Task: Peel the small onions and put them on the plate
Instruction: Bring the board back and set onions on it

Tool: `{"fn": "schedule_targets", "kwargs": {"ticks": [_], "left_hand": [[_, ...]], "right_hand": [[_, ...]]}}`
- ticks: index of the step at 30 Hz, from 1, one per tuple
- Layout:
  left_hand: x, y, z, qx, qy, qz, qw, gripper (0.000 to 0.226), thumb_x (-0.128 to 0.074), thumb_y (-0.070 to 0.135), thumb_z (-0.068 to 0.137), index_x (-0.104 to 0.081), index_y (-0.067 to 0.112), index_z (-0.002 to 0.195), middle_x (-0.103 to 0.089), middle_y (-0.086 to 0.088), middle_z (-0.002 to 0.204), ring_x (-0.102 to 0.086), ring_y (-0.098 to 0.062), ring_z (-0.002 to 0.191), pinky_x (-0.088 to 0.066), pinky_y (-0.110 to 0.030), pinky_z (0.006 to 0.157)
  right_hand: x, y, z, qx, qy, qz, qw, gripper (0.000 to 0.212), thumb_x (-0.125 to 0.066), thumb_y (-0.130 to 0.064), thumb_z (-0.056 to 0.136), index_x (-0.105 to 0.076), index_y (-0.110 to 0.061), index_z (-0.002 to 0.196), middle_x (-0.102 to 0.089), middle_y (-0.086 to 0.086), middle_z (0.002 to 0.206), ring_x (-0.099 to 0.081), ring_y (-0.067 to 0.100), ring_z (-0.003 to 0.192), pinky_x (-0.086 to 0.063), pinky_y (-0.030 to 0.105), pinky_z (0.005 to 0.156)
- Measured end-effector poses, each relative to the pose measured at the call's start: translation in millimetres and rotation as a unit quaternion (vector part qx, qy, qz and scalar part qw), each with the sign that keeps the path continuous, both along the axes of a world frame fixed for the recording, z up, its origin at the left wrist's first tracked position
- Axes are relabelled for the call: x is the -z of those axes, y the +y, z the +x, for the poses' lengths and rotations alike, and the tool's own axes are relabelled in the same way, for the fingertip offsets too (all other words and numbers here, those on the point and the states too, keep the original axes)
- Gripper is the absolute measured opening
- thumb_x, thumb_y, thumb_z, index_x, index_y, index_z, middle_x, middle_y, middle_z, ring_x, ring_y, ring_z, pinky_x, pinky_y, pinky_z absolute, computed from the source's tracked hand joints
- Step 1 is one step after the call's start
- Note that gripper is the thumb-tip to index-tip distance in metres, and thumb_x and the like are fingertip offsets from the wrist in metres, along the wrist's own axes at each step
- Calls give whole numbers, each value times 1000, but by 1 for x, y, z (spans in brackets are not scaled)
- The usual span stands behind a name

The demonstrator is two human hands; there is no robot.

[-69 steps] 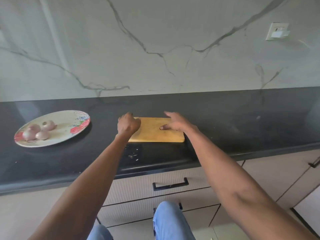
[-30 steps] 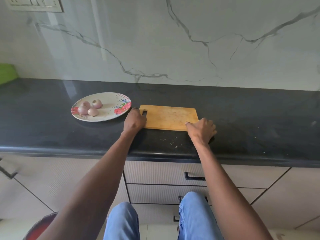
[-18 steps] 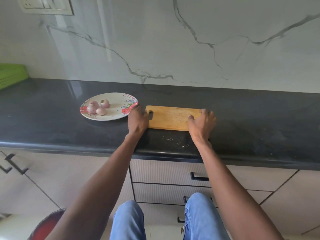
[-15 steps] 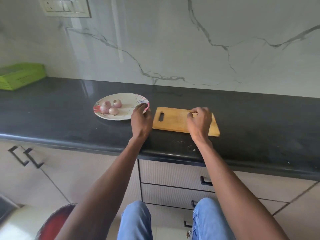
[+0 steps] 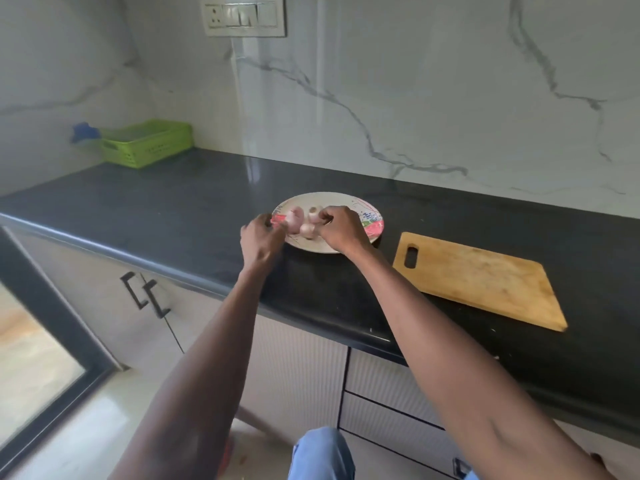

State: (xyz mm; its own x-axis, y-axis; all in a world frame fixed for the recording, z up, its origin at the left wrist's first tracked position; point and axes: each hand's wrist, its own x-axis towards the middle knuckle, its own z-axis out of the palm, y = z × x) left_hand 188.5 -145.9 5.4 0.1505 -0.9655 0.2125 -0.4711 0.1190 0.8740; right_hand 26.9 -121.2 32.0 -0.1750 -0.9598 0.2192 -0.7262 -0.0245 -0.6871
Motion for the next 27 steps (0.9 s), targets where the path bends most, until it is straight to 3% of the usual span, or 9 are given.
{"fn": "schedule_targets", "kwargs": {"ticks": [3,6,10,14,16,18,20,23,27], "left_hand": [[7,-8,-4,14,-128,10,992,52,-55,54,90,-67,22,129,-61,-13,133,-39,-35,134,-28,-45,116],[11,-16,-5,25,-175,10,984,54,-53,58,95,-59,28,139,-46,-9,148,-17,-31,147,-8,-47,122],[12,-20,-5,22,-160,0,987,47,-59,54,93,-68,22,126,-55,-8,138,-26,-31,140,-13,-46,119],[9,-11,-6,-5,-132,-50,990,38,-67,49,90,-76,17,109,-59,-7,127,-37,-29,127,-23,-38,111],[4,2,-8,9,-79,-95,992,35,-70,44,91,-75,15,110,-64,-6,118,-51,-27,116,-34,-30,93],[0,20,-18,50,18,-131,990,27,-72,38,91,-73,19,110,-71,0,103,-65,-17,94,-46,-23,79],[-1,37,-35,107,121,-131,978,23,-73,33,92,-68,22,112,-74,4,97,-72,-13,83,-58,-31,79],[-2,61,-83,221,255,-83,938,35,-72,19,95,-60,16,128,-71,-3,107,-74,-20,85,-61,-33,81],[-17,83,-149,300,304,-27,904,37,-76,11,88,-63,13,122,-71,3,98,-70,-19,91,-58,-37,87]], "right_hand": [[12,-26,12,13,70,60,996,41,-67,-41,88,-66,-10,115,-67,14,115,-62,35,106,-44,34,77],[24,-37,18,25,112,76,991,47,-57,-43,94,-55,-13,130,-60,19,125,-56,39,116,-46,40,89],[28,-37,20,40,85,58,994,43,-64,-40,90,-63,-16,125,-63,17,120,-59,37,112,-47,38,86],[20,-16,11,37,-71,2,997,35,-79,-26,83,-72,-12,114,-72,9,110,-65,26,100,-44,29,76],[16,5,1,30,-201,-41,978,31,-79,-16,83,-70,-13,112,-73,10,105,-71,23,85,-55,36,73],[15,29,-16,25,-354,-61,933,37,-74,-4,84,-66,-15,119,-71,13,104,-72,20,70,-59,34,64],[13,50,-39,45,-446,-86,890,41,-72,5,80,-68,-14,117,-71,12,104,-72,21,73,-61,34,71],[7,89,-88,71,-496,-119,857,29,-70,6,84,-69,-11,107,-71,5,95,-70,19,77,-57,31,76],[0,127,-152,123,-424,-137,887,20,-63,1,94,-68,-3,113,-65,9,103,-65,12,80,-55,17,65]]}}
